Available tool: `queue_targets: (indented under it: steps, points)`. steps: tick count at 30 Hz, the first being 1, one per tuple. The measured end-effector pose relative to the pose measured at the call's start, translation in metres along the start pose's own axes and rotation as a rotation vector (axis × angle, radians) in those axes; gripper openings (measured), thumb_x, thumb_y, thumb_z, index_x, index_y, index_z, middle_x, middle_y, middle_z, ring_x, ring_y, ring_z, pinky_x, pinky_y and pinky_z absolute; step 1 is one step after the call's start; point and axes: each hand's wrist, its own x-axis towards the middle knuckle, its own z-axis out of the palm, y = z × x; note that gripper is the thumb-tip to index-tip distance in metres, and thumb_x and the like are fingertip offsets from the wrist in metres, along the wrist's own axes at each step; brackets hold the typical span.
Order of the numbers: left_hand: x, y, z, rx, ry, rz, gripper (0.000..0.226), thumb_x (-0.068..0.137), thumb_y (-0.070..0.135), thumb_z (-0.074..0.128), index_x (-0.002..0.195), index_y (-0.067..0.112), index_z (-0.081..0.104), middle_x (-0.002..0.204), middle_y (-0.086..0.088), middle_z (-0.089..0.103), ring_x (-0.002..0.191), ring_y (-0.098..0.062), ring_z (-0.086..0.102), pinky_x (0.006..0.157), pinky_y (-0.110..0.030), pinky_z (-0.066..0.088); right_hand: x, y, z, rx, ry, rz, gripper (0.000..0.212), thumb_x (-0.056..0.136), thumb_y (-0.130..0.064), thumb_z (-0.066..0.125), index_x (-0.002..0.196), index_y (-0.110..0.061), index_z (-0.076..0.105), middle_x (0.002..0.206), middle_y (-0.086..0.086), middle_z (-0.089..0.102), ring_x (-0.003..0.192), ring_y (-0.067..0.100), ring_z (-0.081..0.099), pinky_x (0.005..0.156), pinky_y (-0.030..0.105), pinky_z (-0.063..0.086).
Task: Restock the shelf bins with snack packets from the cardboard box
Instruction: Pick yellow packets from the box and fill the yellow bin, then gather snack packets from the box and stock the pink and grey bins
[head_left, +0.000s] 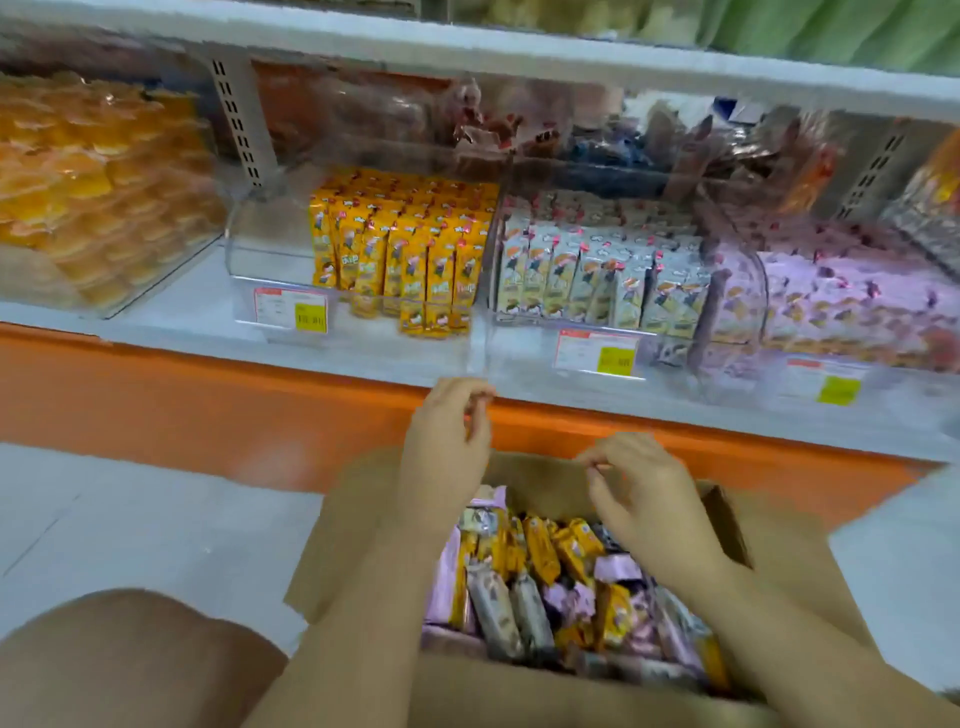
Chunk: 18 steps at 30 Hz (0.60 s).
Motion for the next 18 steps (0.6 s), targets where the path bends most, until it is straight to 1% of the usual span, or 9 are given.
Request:
queue_targets:
  steps: [2, 5, 7, 9, 11, 13, 15, 17, 18]
  points:
    - [-0.025, -0.005, 0.019, 0.033, -0.13, -0.082, 0.022, 0.093, 0.004, 0.051, 0.105, 0.016, 0.066, 0.102, 0.007, 0.058, 0.091, -0.011, 0.06, 0.08, -0.029, 0.048, -0.035, 0.027, 0.001, -0.023, -0.08, 0.129, 0.012, 0.084, -0.013, 0.057, 0.088, -0.016, 0.068, 0.086, -0.011, 0.059, 0.089, 0.009, 0.054, 0.086, 0.035, 0.045]
    - [-0.05, -0.023, 0.042, 0.079, -0.306, -0.197, 0.023, 0.094, 0.006, 0.05, 0.109, 0.017, 0.064, 0.11, 0.001, 0.059, 0.092, -0.011, 0.058, 0.081, -0.025, 0.046, -0.074, 0.067, 0.003, -0.058, -0.265, 0.373, 0.02, 0.085, -0.01, 0.063, 0.102, -0.02, 0.067, 0.1, -0.006, 0.062, 0.104, 0.02, 0.057, 0.085, 0.034, 0.049]
    - [-0.059, -0.037, 0.055, 0.164, -0.442, -0.274, 0.024, 0.095, 0.01, 0.05, 0.114, 0.019, 0.061, 0.118, -0.002, 0.057, 0.096, -0.016, 0.058, 0.085, -0.032, 0.048, -0.089, 0.085, 0.005, -0.041, -0.347, 0.513, 0.027, 0.087, -0.012, 0.062, 0.112, -0.021, 0.065, 0.107, -0.003, 0.058, 0.107, 0.02, 0.058, 0.084, 0.03, 0.047]
    - [-0.067, -0.052, 0.066, 0.308, -0.503, -0.317, 0.026, 0.093, 0.015, 0.052, 0.117, 0.024, 0.06, 0.125, -0.002, 0.054, 0.11, -0.022, 0.055, 0.091, -0.036, 0.046, -0.098, 0.099, 0.015, -0.009, -0.434, 0.612, 0.034, 0.087, -0.014, 0.062, 0.12, -0.021, 0.06, 0.112, 0.0, 0.055, 0.105, 0.022, 0.06, 0.081, 0.027, 0.044]
    - [-0.073, -0.064, 0.072, 0.511, -0.493, -0.339, 0.033, 0.091, 0.019, 0.053, 0.122, 0.029, 0.058, 0.134, 0.0, 0.049, 0.124, -0.023, 0.044, 0.102, -0.037, 0.038, -0.101, 0.106, 0.028, 0.032, -0.525, 0.671, 0.039, 0.086, -0.016, 0.062, 0.123, -0.025, 0.057, 0.117, 0.0, 0.055, 0.097, 0.02, 0.063, 0.077, 0.025, 0.043]
    - [-0.076, -0.074, 0.075, 0.623, -0.522, -0.409, 0.039, 0.092, 0.024, 0.051, 0.13, 0.033, 0.052, 0.144, 0.001, 0.038, 0.131, -0.026, 0.035, 0.108, -0.04, 0.032, -0.105, 0.113, 0.045, 0.048, -0.596, 0.682, 0.042, 0.087, -0.021, 0.06, 0.127, -0.028, 0.052, 0.121, 0.0, 0.059, 0.095, 0.018, 0.063, 0.079, 0.025, 0.045]
    - [-0.078, -0.083, 0.079, 0.663, -0.594, -0.471, 0.043, 0.094, 0.029, 0.05, 0.136, 0.033, 0.045, 0.148, -0.002, 0.032, 0.133, -0.028, 0.032, 0.109, -0.041, 0.032, -0.106, 0.116, 0.06, 0.025, -0.668, 0.709, 0.051, 0.09, -0.022, 0.058, 0.138, -0.024, 0.041, 0.123, 0.006, 0.06, 0.103, 0.022, 0.06, 0.08, 0.025, 0.043]
    - [-0.082, -0.088, 0.083, 0.734, -0.659, -0.46, 0.045, 0.094, 0.034, 0.049, 0.138, 0.034, 0.042, 0.145, -0.003, 0.034, 0.133, -0.028, 0.032, 0.107, -0.04, 0.033, -0.108, 0.117, 0.072, 0.038, -0.687, 0.73, 0.063, 0.09, -0.02, 0.057, 0.146, -0.023, 0.028, 0.125, 0.013, 0.056, 0.098, 0.025, 0.058, 0.071, 0.026, 0.04]
    - [-0.083, -0.09, 0.085, 0.758, -0.668, -0.444, 0.046, 0.094, 0.035, 0.049, 0.139, 0.035, 0.04, 0.144, -0.003, 0.035, 0.133, -0.027, 0.033, 0.107, -0.04, 0.033, -0.108, 0.118, 0.077, 0.042, -0.666, 0.732, 0.068, 0.09, -0.019, 0.058, 0.148, -0.024, 0.022, 0.125, 0.015, 0.054, 0.095, 0.026, 0.057, 0.064, 0.025, 0.038]
